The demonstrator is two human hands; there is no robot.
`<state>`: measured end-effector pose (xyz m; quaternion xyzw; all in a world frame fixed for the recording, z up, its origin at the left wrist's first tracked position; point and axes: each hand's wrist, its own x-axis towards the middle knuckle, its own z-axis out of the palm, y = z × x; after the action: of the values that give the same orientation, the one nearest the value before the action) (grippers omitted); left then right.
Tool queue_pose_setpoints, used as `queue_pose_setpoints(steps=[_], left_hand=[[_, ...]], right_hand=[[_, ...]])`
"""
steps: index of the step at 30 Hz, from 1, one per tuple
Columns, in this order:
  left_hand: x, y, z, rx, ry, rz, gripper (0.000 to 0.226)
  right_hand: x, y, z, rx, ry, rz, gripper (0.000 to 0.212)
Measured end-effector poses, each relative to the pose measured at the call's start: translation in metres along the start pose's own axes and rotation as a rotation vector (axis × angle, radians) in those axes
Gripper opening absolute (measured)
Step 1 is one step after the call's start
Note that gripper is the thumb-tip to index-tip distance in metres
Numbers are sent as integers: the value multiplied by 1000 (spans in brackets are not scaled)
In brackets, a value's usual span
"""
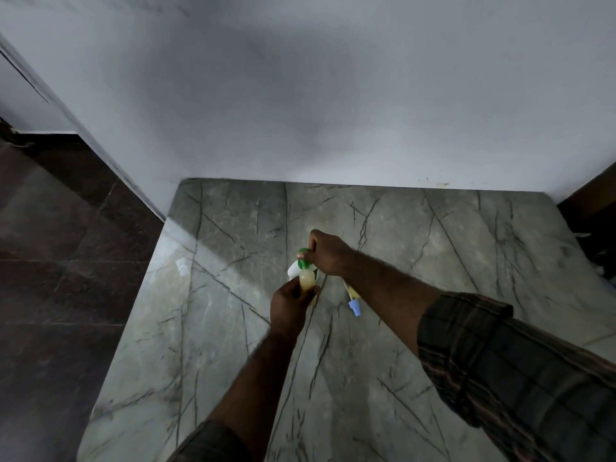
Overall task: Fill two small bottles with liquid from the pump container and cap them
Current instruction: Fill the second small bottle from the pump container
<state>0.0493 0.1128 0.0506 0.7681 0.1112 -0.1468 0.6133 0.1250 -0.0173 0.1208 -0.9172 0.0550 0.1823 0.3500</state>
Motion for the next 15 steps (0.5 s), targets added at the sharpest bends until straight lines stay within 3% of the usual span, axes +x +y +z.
queue_pose_setpoints(steps=[15], left_hand=[[2,-4,-1,0,-2,37,27]], right_hand=[[-1,3,6,11,-6,13,29]])
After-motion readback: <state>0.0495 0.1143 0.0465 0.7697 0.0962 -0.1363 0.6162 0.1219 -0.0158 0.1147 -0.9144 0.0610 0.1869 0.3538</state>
